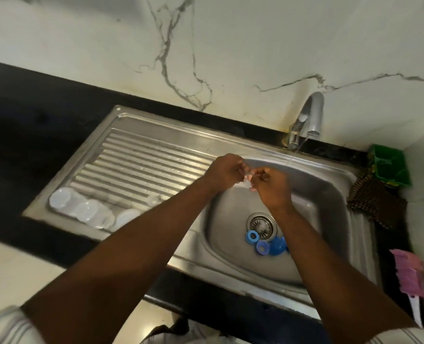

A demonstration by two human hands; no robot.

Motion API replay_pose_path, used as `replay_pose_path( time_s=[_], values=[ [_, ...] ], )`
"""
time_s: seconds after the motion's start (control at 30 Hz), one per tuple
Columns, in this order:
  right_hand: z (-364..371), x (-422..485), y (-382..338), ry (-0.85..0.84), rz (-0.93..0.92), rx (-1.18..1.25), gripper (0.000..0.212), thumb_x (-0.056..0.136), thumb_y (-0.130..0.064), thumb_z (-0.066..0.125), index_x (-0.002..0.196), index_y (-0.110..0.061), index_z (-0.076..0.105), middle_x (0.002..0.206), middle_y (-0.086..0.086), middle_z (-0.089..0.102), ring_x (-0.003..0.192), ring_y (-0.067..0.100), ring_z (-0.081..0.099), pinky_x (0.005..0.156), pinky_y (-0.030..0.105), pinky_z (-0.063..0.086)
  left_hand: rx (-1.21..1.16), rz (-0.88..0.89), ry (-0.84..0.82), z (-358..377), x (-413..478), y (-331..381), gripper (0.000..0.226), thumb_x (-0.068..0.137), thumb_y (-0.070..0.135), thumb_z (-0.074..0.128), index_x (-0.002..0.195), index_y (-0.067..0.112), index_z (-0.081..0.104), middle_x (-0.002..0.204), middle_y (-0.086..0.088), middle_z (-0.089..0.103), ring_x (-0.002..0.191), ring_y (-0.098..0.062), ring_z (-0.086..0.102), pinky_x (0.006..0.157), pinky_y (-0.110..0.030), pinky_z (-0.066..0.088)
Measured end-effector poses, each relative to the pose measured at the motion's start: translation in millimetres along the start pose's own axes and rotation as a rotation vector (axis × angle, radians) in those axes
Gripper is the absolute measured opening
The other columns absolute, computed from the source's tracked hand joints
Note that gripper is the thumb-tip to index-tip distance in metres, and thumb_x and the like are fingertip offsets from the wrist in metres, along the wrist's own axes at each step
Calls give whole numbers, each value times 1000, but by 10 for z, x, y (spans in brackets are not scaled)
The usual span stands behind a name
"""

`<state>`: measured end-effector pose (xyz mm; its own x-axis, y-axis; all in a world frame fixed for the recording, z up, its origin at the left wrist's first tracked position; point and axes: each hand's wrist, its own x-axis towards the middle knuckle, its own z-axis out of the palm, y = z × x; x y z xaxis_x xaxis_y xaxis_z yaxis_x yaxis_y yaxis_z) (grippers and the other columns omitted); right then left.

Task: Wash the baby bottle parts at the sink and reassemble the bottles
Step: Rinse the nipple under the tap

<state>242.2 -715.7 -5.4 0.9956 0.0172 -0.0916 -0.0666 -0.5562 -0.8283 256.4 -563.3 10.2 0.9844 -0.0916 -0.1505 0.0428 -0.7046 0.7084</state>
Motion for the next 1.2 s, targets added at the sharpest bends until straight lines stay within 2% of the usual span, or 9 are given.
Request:
replay_pose_path(
  time_s=[0.1,0.17,0.33,0.43,0.5,0.6,0.67,0.8,1.2],
  values=[
    [201,-21,-264,-28,-93,19,7,85,-21,74,87,-27,74,87,4,75,79,23,72,81,50,59,110,13,59,-353,-166,-130,23,80,15,80,102,12,74,105,-5,70,96,-20,64,77,-26,46],
    [361,-58,-522,-88,-167,-31,11,87,-19,75,96,-16,76,89,5,76,80,20,72,83,43,59,150,3,71,-640,-329,-274,29,78,19,83,105,12,73,105,-4,70,96,-18,64,78,-26,45],
    [747,-125,-1065,-164,-303,-33,12,81,-11,78,89,-15,71,86,-6,72,82,11,68,80,27,58,270,-3,97,-1229,-681,-590,39,79,33,83,112,19,69,91,7,66,84,-10,61,76,-25,44],
    [977,-172,-1297,-233,-367,-20,12,81,-5,76,85,-15,70,82,-2,73,78,13,71,74,22,57,372,-2,113,-1482,-870,-724,33,84,31,78,113,15,71,94,2,68,85,-15,65,79,-28,51],
    [1075,-198,-1387,-297,-363,13,11,83,-3,74,83,-13,70,79,2,72,74,17,72,70,24,59,392,-16,110,-1612,-983,-792,24,87,23,75,109,14,73,100,-2,72,82,-13,65,75,-29,53],
    [1281,-230,-1425,-367,-296,103,7,84,1,71,85,-6,72,76,8,73,68,20,74,70,37,63,372,-83,66,-1754,-1101,-914,20,86,8,70,104,15,76,95,-2,74,74,-11,69,68,-25,56],
    [1398,-244,-1444,-371,-290,113,6,84,-1,70,85,-6,73,75,9,74,66,21,73,71,43,63,393,-86,58,-1810,-1162,-963,21,85,6,71,105,14,75,98,-2,73,81,-14,69,78,-32,58],
    [1585,-255,-1413,-310,-296,69,5,85,-13,68,85,-16,73,77,-5,72,74,17,72,73,43,61,525,-76,10,-1889,-1196,-1258,24,81,14,79,104,19,75,103,0,73,96,-17,67,91,-38,54],
    [1654,-43,-1104,-220,-178,28,10,83,-20,74,91,-22,71,86,-15,67,85,11,67,80,43,60,771,-224,-181,-1803,-978,-1777,17,71,26,85,85,30,76,88,4,72,83,-20,69,80,-37,58]
  ],
)
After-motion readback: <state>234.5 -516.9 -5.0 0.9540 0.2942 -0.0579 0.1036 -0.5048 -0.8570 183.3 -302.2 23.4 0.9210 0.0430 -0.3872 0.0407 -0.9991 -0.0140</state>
